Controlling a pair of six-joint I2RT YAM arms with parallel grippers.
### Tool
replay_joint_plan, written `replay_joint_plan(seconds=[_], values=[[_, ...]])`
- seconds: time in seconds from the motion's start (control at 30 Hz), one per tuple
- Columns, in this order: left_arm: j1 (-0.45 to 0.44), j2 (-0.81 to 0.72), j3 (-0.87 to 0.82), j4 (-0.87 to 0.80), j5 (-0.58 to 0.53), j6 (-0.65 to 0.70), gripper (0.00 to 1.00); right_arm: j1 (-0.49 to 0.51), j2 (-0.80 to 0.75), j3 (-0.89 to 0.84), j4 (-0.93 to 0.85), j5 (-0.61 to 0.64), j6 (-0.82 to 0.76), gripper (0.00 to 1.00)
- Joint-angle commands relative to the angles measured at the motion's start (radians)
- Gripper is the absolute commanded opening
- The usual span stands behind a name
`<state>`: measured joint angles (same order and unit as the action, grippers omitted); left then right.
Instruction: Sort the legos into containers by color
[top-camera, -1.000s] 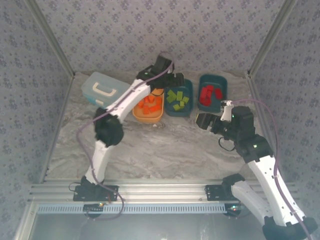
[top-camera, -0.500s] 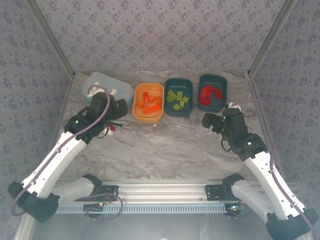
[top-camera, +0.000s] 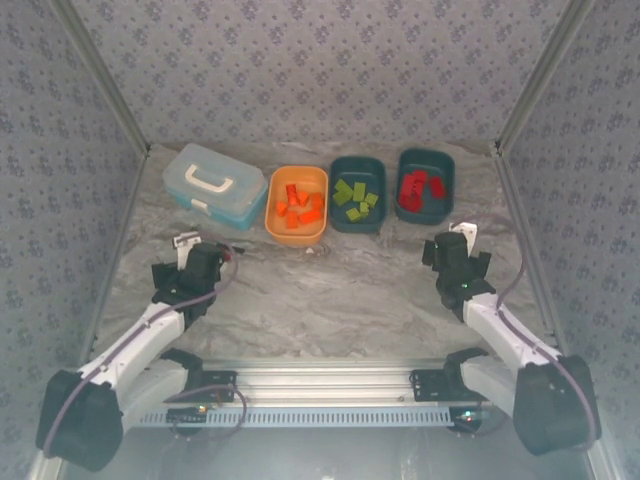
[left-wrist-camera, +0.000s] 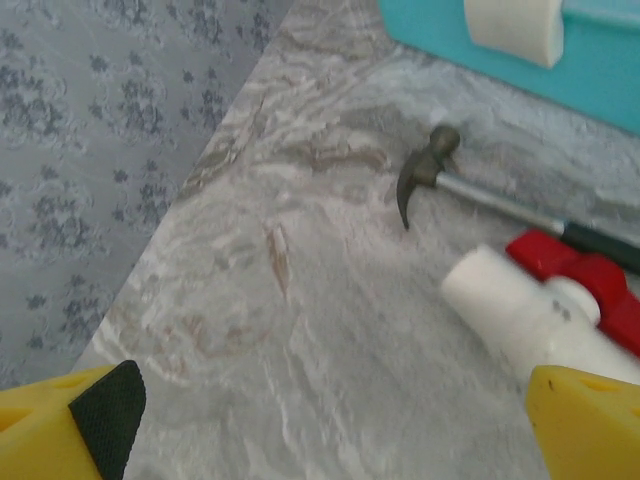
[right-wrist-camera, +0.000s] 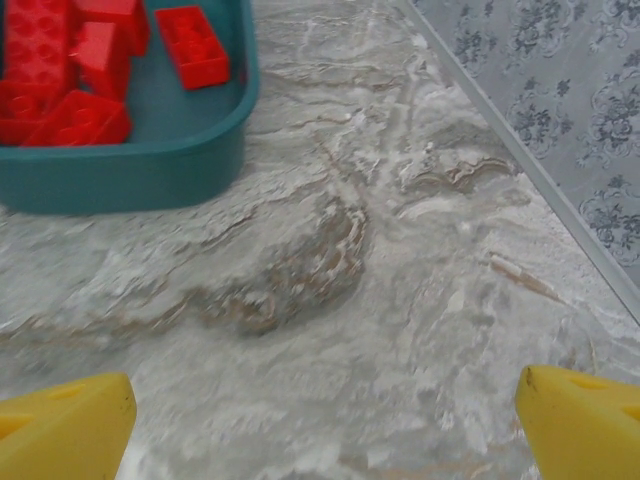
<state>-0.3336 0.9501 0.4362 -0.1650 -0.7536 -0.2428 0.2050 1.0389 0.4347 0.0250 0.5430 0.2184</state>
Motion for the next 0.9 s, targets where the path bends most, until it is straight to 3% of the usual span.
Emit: replay_joint_plan(seconds=[0.0,0.1,0.13,0.23,0.3,0.5,0.63,0.67,0.73,0.87], values=[[0.109,0.097,-0.03,0.345,0.169,0.139,0.99,-0.065,0.086,-0.043,0.259,-0.068,-0.062,1.0],[0.198,0.246,-0.041,0.491,0.254,0.143,0.99,-0.114,0.194,-0.036,0.366,-0.13,-0.101,1.0],[0.216,0.283,0.003,0.447,0.286,0.142,0.99,-0.122,0.216,-0.026,0.369,-0.15,-0.091,1.0],[0.232,0.382,0.042,0.547,0.323,0.168,0.99,-0.143,0.269,-0.048,0.544,-0.195,-0.123,1.0],[0.239,0.437,0.066,0.609,0.331,0.176,0.99,-0.159,0.308,-0.028,0.571,-0.223,-0.16,1.0],[0.278,0.561,0.045,0.861,0.378,0.183,0.99,-0.246,0.404,-0.055,0.738,-0.361,-0.168,1.0],[0.286,0.533,-0.026,0.946,0.448,0.193,0.99,-0.234,0.453,-0.121,0.882,-0.387,-0.191,1.0],[0.285,0.54,-0.062,1.02,0.456,0.198,0.99,-0.234,0.482,-0.142,0.973,-0.391,-0.194,1.0],[0.282,0.606,-0.157,1.282,0.455,0.214,0.99,-0.234,0.457,-0.119,0.888,-0.398,-0.196,1.0],[0.286,0.589,-0.079,1.09,0.466,0.203,0.99,-0.223,0.485,-0.06,0.82,-0.425,-0.221,1.0]])
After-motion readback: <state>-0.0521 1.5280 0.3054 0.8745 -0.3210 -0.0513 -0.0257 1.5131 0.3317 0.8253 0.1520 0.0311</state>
